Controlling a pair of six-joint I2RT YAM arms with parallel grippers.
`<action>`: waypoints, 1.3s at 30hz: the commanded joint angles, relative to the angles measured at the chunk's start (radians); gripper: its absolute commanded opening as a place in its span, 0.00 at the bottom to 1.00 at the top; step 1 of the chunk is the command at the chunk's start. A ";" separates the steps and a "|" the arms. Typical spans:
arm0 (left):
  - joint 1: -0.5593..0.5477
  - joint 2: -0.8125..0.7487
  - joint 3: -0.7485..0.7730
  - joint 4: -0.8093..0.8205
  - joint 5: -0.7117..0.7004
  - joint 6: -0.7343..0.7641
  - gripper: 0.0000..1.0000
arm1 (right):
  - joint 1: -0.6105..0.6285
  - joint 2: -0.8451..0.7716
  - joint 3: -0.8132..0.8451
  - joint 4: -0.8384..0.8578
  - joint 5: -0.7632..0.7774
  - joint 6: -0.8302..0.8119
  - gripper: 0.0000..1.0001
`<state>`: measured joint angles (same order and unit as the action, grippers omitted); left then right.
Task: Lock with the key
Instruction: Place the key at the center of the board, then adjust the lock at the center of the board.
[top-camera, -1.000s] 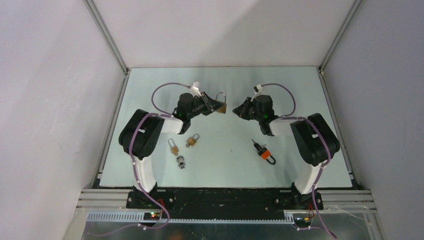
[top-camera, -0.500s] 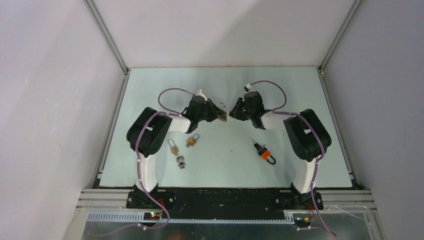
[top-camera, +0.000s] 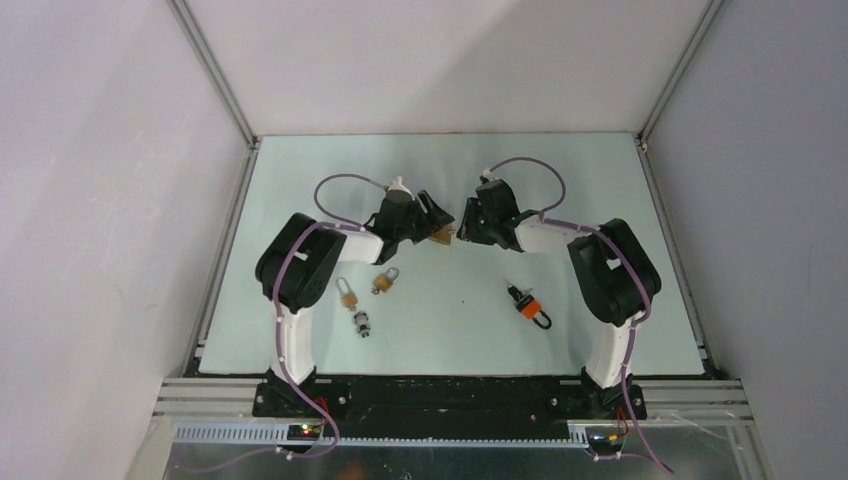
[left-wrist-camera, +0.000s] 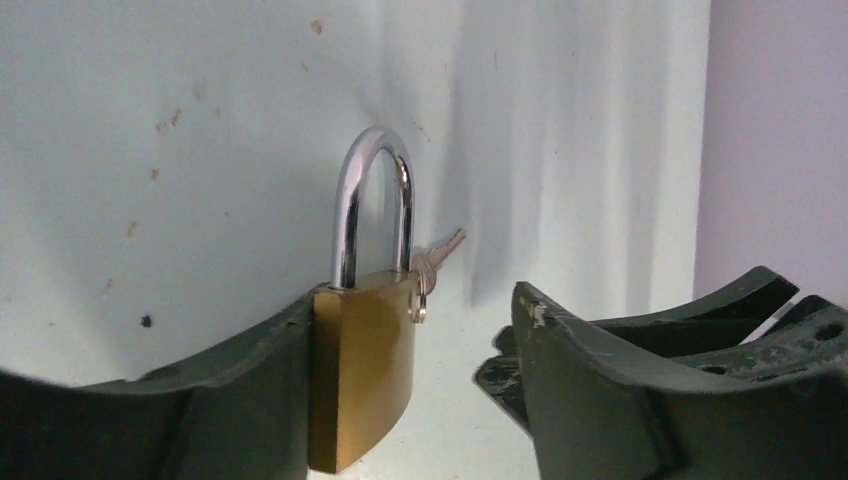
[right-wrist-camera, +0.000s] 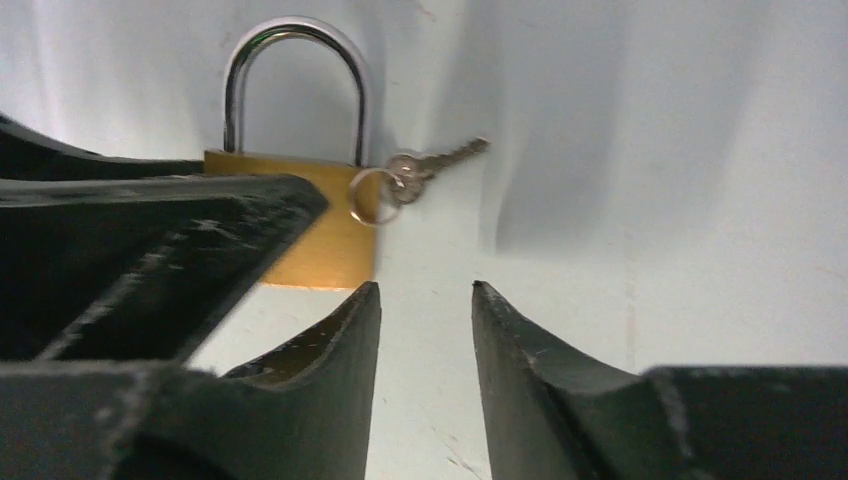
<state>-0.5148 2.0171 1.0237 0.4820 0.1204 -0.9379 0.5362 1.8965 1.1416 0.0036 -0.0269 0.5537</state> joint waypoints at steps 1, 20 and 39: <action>0.001 -0.102 0.001 0.004 -0.107 0.095 0.75 | -0.053 -0.126 0.035 -0.131 0.071 -0.005 0.46; 0.022 -0.528 -0.006 -0.460 -0.715 0.485 0.99 | -0.098 -0.528 -0.246 -0.737 0.149 -0.097 0.90; 0.229 -0.913 -0.202 -0.315 -0.670 0.605 0.99 | 0.027 -0.405 -0.297 -0.753 0.269 -0.101 0.81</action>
<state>-0.3077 1.1599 0.8314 0.1028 -0.5461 -0.3817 0.5541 1.4731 0.7856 -0.7105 0.1066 0.4541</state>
